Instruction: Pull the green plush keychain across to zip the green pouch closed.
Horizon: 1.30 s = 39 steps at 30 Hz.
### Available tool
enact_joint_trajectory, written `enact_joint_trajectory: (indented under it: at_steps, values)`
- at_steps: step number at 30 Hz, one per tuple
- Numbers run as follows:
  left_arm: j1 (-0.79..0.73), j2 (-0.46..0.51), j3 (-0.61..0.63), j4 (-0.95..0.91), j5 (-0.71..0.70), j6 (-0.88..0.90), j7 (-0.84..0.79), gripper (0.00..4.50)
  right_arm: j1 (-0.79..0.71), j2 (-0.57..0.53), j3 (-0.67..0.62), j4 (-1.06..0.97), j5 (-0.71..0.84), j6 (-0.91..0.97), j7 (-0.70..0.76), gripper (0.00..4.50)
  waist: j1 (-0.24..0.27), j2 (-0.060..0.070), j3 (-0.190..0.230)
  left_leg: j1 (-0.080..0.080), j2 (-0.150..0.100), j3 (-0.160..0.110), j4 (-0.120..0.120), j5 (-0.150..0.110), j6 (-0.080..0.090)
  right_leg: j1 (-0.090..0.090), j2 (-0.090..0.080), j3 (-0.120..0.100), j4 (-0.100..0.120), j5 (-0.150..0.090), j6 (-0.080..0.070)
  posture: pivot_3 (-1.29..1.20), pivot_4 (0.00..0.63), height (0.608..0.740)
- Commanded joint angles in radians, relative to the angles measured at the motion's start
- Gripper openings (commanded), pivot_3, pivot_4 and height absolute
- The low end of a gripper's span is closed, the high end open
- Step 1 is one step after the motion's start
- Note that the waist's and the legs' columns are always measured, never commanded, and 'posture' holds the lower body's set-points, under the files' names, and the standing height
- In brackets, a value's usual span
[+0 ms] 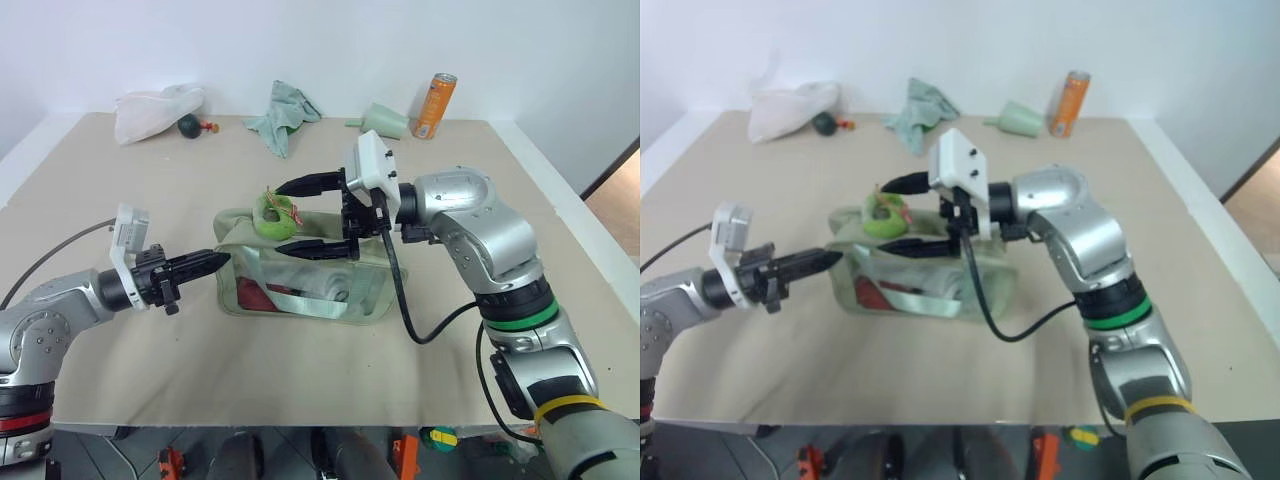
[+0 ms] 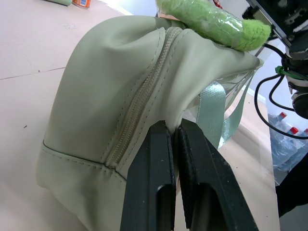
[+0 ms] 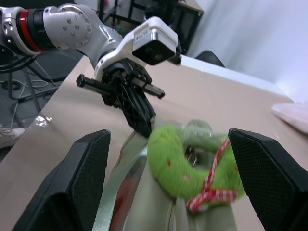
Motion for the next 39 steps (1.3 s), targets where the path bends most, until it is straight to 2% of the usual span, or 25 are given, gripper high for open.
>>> enact_joint_trajectory:
  at_steps: [1,4,5,7,16,17,27,32,37,39]
  values:
    - [0.010,0.000,0.005,-0.030,-0.003,-0.001,0.010,0.00,-0.033,0.036,0.027,0.068,-0.061,-0.071,0.017,4.05,0.001,0.000,0.000,0.000,0.000,0.000,0.000,0.000,0.000,0.000,0.000,0.000,0.000,0.000,0.000,0.00,0.150,0.740]
    - [0.008,0.002,0.006,-0.023,0.000,-0.003,0.014,0.00,-0.032,0.047,0.040,0.096,-0.092,-0.095,0.028,4.05,0.001,0.000,0.000,0.000,0.000,0.000,0.000,0.000,0.000,0.000,0.000,0.000,0.000,0.000,0.000,0.00,0.150,0.740]
    - [0.008,0.003,0.007,-0.022,0.000,-0.003,0.014,0.00,-0.030,0.050,0.041,0.102,-0.098,-0.098,0.032,3.82,0.001,0.000,0.000,0.000,0.000,0.000,0.000,0.000,0.000,0.000,-0.001,0.000,0.000,0.000,0.000,0.00,0.150,0.740]
    - [0.008,0.003,0.011,-0.023,-0.003,-0.004,0.016,0.00,-0.027,0.055,0.043,0.112,-0.109,-0.105,0.038,3.31,0.000,0.000,0.000,0.000,0.000,0.000,0.000,0.000,0.000,0.000,-0.001,0.000,0.000,0.000,0.000,0.00,0.150,0.740]
    - [0.015,0.004,0.017,-0.027,-0.012,-0.002,0.023,0.00,-0.022,0.056,0.018,0.134,-0.119,-0.107,0.053,0.20,-0.001,0.000,0.000,0.001,0.000,0.000,0.000,0.000,0.000,0.000,0.000,0.000,0.000,0.000,-0.001,0.00,0.150,0.740]
    - [0.016,0.005,0.017,-0.028,-0.013,-0.002,0.023,0.00,-0.022,0.056,0.016,0.135,-0.121,-0.108,0.051,0.01,-0.001,0.000,0.000,0.001,0.000,0.000,0.000,0.000,0.000,0.000,0.000,0.000,0.000,0.000,-0.001,0.00,0.150,0.740]
    - [0.011,0.005,0.009,-0.020,-0.016,0.001,0.022,0.00,-0.023,0.060,0.001,0.147,-0.119,-0.101,0.030,0.01,-0.001,0.000,0.000,0.001,0.000,0.000,0.000,0.000,0.000,0.000,0.000,0.000,0.000,0.000,-0.001,0.00,0.150,0.740]
    - [0.009,0.003,0.008,-0.016,-0.014,-0.001,0.023,0.00,-0.020,0.071,-0.036,0.109,-0.046,-0.045,0.043,0.01,-0.001,0.000,0.000,0.001,0.000,0.000,0.000,0.000,0.000,0.000,0.000,0.000,0.000,0.000,-0.001,0.00,0.150,0.740]
    - [0.010,0.002,0.006,-0.014,-0.015,-0.002,0.027,0.00,-0.024,0.080,-0.047,0.124,-0.064,-0.060,0.006,1.65,-0.001,0.000,0.000,0.000,0.000,0.000,0.000,0.000,0.000,0.000,0.000,0.000,0.000,0.000,-0.001,0.00,0.150,0.740]
    - [0.007,0.001,0.005,-0.012,-0.014,-0.002,0.028,0.00,-0.021,0.078,-0.042,0.131,-0.072,-0.064,0.012,1.65,-0.001,0.000,0.000,0.001,0.000,0.000,0.000,0.000,0.000,0.000,0.000,0.000,0.000,0.000,-0.001,0.00,0.150,0.740]
